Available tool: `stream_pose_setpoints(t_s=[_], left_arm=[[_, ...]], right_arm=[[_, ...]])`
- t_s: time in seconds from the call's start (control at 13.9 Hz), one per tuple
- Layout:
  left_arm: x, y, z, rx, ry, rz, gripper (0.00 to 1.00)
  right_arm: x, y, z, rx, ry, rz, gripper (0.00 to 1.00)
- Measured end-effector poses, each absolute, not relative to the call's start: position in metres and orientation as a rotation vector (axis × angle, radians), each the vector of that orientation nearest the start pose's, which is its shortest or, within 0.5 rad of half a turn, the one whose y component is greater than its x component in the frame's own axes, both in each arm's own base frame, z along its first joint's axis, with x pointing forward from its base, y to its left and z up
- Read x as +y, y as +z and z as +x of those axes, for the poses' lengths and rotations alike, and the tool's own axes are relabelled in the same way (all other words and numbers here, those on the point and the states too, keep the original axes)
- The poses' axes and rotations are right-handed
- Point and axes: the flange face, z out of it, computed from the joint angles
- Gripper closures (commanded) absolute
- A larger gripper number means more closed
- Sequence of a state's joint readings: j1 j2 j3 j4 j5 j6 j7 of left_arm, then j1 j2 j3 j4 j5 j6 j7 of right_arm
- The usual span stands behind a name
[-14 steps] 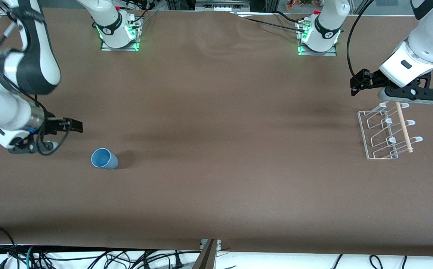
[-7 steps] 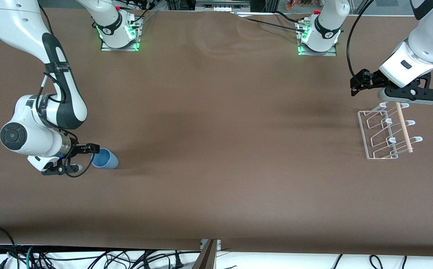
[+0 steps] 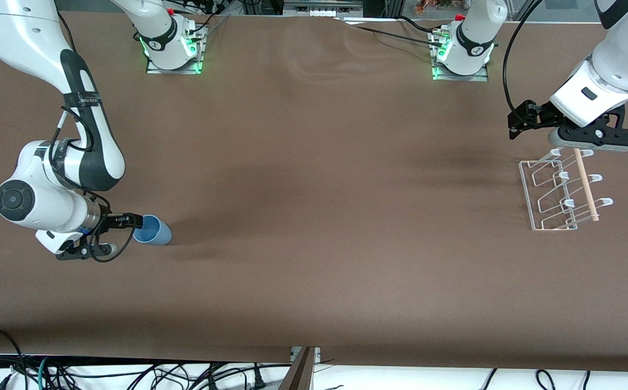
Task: Transfer cup to left arm and place on rack
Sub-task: 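Lower the right gripper to the blue cup and close on it, then lift the cup with the right gripper while the left gripper approaches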
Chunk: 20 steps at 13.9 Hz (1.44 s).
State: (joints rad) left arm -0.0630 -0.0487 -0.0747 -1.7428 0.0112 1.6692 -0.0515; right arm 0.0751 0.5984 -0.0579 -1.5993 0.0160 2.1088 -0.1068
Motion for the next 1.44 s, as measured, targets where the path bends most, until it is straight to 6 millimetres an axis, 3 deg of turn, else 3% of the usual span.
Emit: stream_pose_setpoints(t_s=[0.14, 0.22, 0.29, 0.36, 0.43, 0.79, 1.15, 1.29, 1.44], left_arm=[[-0.074, 0.578, 0.539, 0.136, 0.037, -3.121, 0.0], [-0.075, 0.578, 0.539, 0.137, 0.037, -3.121, 0.0], [-0.075, 0.578, 0.538, 0.141, 0.038, -3.121, 0.0], [-0.077, 0.577, 0.539, 0.146, 0.04, -3.121, 0.0], [-0.081, 0.575, 0.539, 0.156, 0.045, -3.12, 0.0], [-0.12, 0.544, 0.545, 0.263, 0.133, -3.106, 0.0], [-0.122, 0.545, 0.546, 0.271, 0.129, -3.107, 0.0], [-0.123, 0.546, 0.546, 0.272, 0.126, -3.107, 0.0], [-0.127, 0.547, 0.545, 0.284, 0.121, -3.106, 0.0]], right_arm=[[0.023, 0.261, 0.689, -0.207, 0.154, -3.148, 0.02], [0.024, 0.255, 0.692, -0.21, 0.159, -3.148, 0.31], [0.024, 0.252, 0.693, -0.211, 0.16, -3.148, 0.78], [0.024, 0.251, 0.694, -0.211, 0.159, -3.148, 0.94], [0.025, 0.252, 0.695, -0.199, 0.158, -3.149, 1.0], [0.052, 0.237, 0.694, -0.093, 0.15, -3.16, 1.0], [0.063, 0.244, 0.693, -0.021, 0.182, -3.127, 1.0], [0.093, 0.26, 0.69, 0.129, 0.238, -3.005, 1.0], [0.139, 0.288, 0.69, 0.286, 0.267, -2.846, 1.0]])
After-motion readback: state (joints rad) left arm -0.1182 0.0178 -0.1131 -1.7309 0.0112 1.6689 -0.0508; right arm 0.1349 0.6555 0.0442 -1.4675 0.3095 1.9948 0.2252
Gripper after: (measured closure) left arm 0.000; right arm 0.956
